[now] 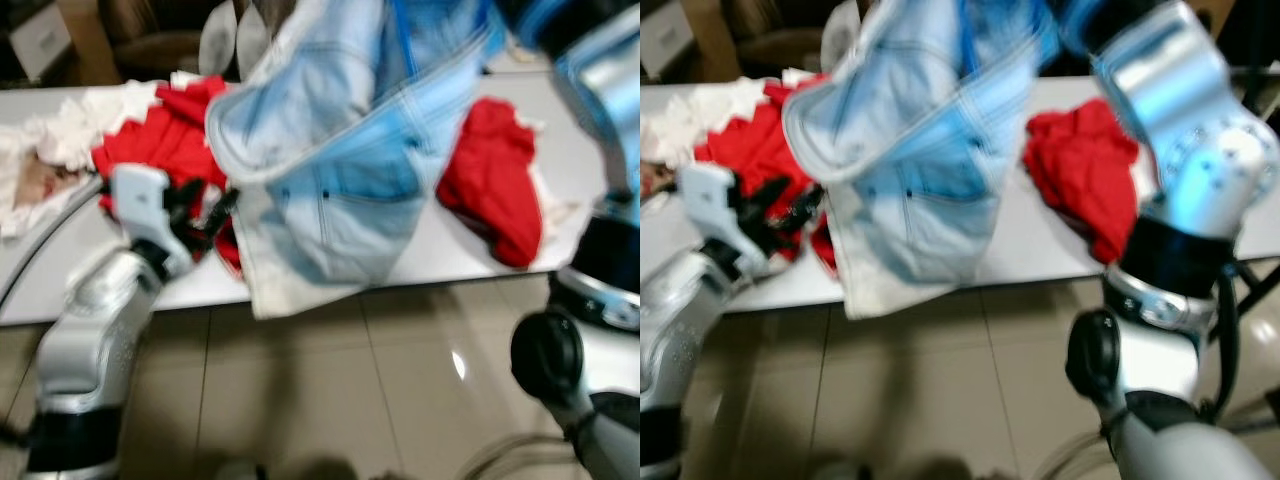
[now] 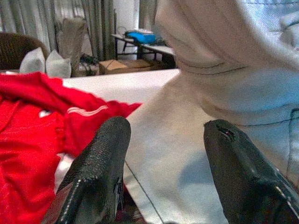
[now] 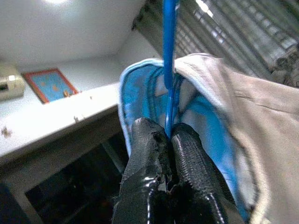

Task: Hang hanger

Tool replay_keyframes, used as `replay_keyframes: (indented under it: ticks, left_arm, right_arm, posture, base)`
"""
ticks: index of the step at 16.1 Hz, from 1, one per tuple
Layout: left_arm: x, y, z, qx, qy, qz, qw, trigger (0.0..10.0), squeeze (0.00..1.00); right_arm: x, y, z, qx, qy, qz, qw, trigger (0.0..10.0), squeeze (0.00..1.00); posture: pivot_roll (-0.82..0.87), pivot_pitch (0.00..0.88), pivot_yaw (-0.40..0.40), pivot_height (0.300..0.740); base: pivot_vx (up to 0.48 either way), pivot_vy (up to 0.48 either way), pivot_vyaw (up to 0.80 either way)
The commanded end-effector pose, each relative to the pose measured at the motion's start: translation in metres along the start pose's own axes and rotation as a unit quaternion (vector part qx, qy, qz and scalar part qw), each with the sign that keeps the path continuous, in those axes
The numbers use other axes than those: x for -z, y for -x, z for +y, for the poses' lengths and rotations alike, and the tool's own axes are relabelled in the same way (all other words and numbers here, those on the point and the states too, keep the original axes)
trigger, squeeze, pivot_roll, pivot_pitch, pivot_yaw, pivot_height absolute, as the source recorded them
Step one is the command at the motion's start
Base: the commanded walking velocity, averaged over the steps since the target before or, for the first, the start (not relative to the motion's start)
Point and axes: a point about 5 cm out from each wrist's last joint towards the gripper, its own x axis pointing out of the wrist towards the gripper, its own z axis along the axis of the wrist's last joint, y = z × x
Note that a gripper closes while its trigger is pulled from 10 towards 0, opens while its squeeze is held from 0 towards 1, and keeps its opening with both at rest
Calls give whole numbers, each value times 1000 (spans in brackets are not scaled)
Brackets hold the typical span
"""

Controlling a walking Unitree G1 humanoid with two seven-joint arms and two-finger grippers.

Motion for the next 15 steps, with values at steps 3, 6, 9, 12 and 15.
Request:
replay_keyframes:
  ticks: [3,6,9,12,15]
  left_arm:
    - [-3,5,6,-15,4,-1,1000,10000,0]
    - [21,21,19,-40,-30,61,997,10000,0]
    - [44,51,48,-99,-43,117,987,10000,0]
    - [46,59,52,-111,-55,126,984,10000,0]
    - [45,60,45,-98,-61,118,986,10000,0]
  right_arm:
    - [4,0,18,-54,-1,15,998,10000,0]
    - [17,11,15,-71,-3,53,996,10000,0]
    - [25,23,10,-63,-6,79,995,10000,0]
    - [30,28,10,-62,-15,93,994,10000,0]
    - [38,32,4,-42,-25,110,993,10000,0]
  posture:
    - [-52,0,-2,740]
    - [-43,9,-7,740]
    - [-39,18,-15,740]
    - [-29,21,-30,740]
    - [-22,28,-40,740]
  base:
    - [0,-124,796]
    - [0,0,794]
    - [0,0,794]
    - [0,0,794]
    - [0,0,794]
